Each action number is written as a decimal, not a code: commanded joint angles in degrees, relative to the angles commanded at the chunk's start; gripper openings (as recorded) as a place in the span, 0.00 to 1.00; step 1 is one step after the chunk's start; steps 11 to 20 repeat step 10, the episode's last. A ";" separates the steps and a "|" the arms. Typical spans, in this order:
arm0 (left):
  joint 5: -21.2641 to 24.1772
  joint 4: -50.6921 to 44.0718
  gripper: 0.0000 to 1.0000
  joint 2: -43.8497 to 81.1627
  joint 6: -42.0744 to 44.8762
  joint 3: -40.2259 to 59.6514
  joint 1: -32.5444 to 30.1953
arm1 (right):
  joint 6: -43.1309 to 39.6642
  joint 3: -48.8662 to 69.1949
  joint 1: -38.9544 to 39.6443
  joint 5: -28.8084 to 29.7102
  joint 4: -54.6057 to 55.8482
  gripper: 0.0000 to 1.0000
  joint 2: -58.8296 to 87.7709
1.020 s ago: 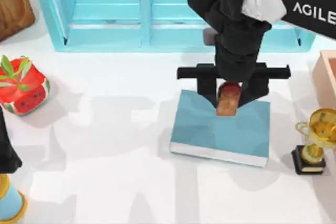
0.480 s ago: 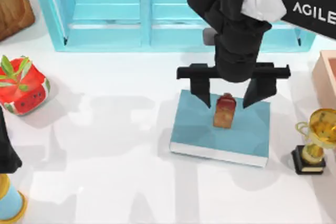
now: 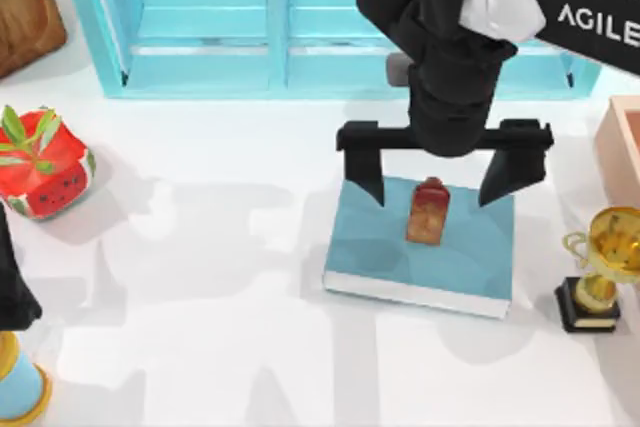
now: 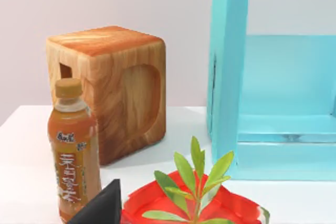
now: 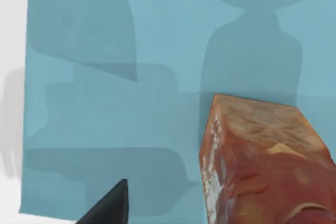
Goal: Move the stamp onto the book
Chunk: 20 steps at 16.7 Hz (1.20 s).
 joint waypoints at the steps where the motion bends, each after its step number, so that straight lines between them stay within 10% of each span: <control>1: 0.00 0.00 1.00 0.00 0.00 0.00 0.00 | 0.00 0.00 0.00 0.00 0.00 1.00 0.00; 20: 0.00 0.00 1.00 0.00 0.00 0.00 0.00 | -0.06 6.32 -0.13 0.00 -6.62 1.00 -0.30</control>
